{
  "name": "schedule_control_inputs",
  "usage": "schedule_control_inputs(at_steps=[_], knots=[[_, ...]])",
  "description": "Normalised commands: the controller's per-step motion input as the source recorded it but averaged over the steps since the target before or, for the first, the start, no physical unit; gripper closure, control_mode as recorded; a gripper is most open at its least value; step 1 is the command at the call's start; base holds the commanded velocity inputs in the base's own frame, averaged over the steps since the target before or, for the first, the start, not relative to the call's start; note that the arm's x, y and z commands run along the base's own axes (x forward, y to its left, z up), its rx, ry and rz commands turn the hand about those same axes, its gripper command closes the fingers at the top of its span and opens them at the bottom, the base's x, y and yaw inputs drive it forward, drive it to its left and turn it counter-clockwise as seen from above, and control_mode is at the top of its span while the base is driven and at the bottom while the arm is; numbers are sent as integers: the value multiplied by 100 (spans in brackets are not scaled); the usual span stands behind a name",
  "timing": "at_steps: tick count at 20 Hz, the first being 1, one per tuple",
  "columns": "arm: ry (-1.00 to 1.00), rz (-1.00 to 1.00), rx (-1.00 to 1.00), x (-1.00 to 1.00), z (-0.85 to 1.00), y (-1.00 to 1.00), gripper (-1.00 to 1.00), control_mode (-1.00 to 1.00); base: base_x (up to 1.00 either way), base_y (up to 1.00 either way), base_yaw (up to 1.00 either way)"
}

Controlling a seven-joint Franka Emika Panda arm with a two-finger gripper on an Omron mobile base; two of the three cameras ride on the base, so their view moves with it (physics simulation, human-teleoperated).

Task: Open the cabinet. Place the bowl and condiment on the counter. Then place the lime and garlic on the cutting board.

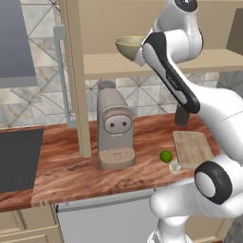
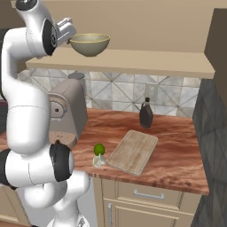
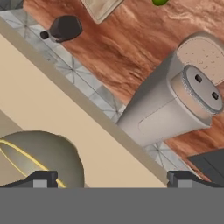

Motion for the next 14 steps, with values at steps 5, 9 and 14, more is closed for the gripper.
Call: schedule_control_inputs(at_steps=[5,9,14], knots=[[0,10,-5,37,0,-28,-100,-100,0,0,0],[0,11,-8,30,0,-23,-100,-100,0,0,0],[-2,11,-13,20,0,-18,-100,-100,0,0,0]])
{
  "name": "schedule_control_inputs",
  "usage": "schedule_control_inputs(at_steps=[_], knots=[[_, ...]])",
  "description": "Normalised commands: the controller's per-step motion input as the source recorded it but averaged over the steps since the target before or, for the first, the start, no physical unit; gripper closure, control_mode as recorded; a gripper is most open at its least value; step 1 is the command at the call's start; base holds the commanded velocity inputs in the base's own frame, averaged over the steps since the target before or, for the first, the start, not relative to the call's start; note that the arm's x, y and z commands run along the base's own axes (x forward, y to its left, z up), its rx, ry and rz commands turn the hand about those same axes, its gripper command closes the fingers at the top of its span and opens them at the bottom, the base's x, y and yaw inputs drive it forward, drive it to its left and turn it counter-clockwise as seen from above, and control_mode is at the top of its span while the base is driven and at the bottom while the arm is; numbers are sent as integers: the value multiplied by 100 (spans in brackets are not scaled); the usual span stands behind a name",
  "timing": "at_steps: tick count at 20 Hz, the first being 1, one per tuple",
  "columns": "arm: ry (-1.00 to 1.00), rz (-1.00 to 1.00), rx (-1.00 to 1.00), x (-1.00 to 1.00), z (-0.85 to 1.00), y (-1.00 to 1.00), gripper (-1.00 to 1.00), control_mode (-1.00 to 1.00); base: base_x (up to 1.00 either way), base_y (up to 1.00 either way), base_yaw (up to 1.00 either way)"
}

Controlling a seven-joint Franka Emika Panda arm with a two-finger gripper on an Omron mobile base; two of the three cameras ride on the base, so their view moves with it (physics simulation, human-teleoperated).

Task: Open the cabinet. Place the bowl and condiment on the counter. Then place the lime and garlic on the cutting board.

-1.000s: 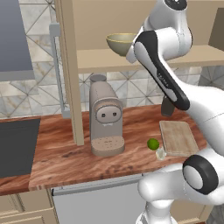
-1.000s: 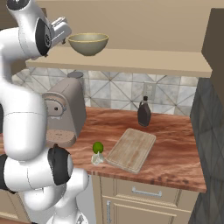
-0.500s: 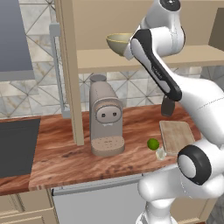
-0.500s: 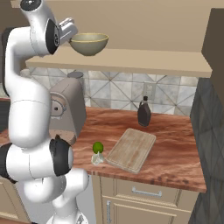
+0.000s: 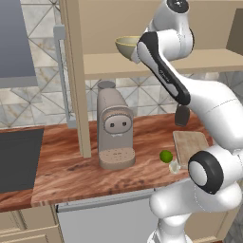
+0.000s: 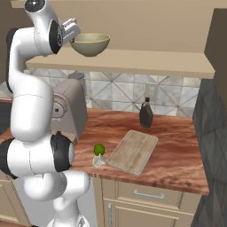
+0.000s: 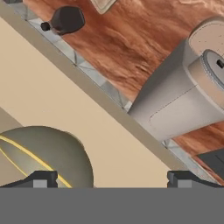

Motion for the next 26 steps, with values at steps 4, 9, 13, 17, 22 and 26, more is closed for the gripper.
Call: schedule_control_inputs(at_steps=[4,9,13,17,22,26], knots=[[-2,11,-12,24,0,-19,-100,-100,0,0,0],[0,11,-9,29,0,-21,-100,-100,0,0,0],[0,12,-5,34,0,-26,-100,-100,0,0,0],[0,12,-3,38,0,-24,-100,-100,0,0,0],[0,12,-4,36,0,-24,-100,-100,0,0,0],[0,12,-8,33,0,-23,-100,-100,0,0,0]])
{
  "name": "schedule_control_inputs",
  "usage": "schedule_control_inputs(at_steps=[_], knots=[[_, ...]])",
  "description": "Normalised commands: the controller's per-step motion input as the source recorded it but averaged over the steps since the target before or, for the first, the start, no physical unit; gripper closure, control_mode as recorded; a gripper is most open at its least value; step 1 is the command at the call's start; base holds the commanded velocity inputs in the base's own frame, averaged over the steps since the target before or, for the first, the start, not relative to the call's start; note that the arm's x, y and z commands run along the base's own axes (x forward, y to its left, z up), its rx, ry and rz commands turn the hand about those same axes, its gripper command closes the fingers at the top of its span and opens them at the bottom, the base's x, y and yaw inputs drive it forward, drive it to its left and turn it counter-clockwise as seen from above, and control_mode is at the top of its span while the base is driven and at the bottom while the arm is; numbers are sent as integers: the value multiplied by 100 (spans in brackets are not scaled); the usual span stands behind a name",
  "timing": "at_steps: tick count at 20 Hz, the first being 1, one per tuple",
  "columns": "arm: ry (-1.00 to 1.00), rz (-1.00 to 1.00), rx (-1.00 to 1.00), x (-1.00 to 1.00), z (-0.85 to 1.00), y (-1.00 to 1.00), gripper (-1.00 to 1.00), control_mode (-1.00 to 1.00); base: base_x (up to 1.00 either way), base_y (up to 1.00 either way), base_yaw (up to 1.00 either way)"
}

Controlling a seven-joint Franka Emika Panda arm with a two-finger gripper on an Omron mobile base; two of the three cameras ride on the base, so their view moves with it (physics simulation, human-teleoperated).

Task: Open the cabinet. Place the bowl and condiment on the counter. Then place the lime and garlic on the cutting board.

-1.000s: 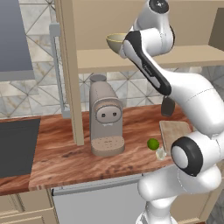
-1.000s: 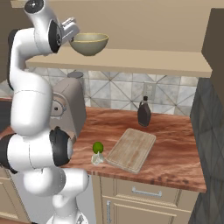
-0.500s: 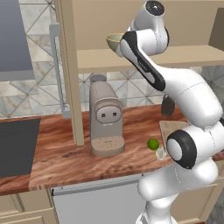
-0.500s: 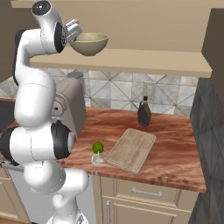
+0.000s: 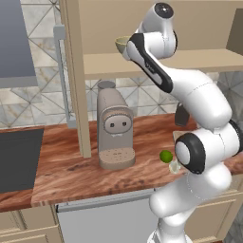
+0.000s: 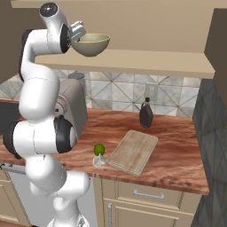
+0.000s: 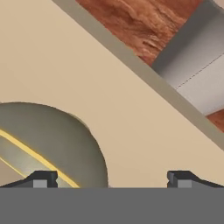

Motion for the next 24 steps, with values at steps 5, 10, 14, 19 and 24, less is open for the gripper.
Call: schedule_control_inputs(at_steps=[5,10,14,19,24], knots=[[0,11,-10,30,0,-25,-100,-100,0,0,0],[0,11,-8,27,0,-27,-100,-100,0,0,0],[0,11,-6,26,0,-32,-100,-100,0,0,0],[-1,12,-6,27,2,-31,-100,-100,0,0,0],[0,11,-6,23,0,-30,-100,-100,0,0,0]])
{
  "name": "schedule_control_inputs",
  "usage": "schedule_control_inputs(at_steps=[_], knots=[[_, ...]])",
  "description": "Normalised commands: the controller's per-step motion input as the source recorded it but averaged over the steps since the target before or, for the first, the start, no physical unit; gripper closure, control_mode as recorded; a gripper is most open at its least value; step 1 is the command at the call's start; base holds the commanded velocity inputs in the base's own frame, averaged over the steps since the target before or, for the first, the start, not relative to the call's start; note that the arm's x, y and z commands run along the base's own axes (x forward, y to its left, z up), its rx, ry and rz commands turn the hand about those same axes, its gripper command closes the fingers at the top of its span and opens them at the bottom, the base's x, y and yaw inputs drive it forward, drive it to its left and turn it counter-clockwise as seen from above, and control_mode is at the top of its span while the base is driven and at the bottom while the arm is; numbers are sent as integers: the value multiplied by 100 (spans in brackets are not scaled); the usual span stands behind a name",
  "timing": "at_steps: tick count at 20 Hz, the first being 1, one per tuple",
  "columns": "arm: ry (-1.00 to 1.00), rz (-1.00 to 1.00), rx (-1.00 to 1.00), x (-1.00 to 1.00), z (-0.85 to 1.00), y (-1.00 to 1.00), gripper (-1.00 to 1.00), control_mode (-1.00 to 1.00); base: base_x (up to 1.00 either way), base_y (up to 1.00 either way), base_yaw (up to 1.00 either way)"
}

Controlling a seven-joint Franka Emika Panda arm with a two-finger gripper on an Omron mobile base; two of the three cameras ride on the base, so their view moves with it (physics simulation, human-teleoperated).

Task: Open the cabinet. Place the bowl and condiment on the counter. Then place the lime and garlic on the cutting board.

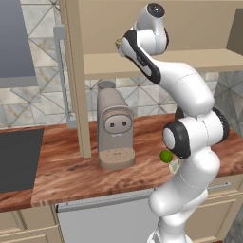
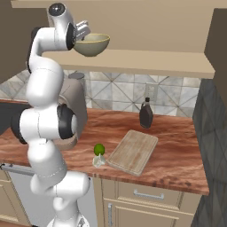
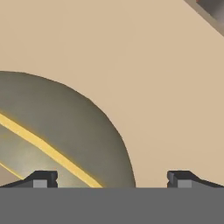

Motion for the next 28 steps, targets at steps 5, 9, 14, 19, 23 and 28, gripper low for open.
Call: schedule_control_inputs(at_steps=[5,9,14,19,23,28], knots=[[0,12,-9,15,0,-28,-100,-100,0,0,0],[0,12,-11,17,0,-29,-100,-100,0,0,0],[0,12,-12,10,0,-31,-100,-100,0,0,0],[0,13,-11,9,0,-35,-100,-100,0,0,0],[1,10,-4,3,0,-40,-100,-100,0,0,0],[17,5,0,0,-9,-49,100,-100,0,0,0]])
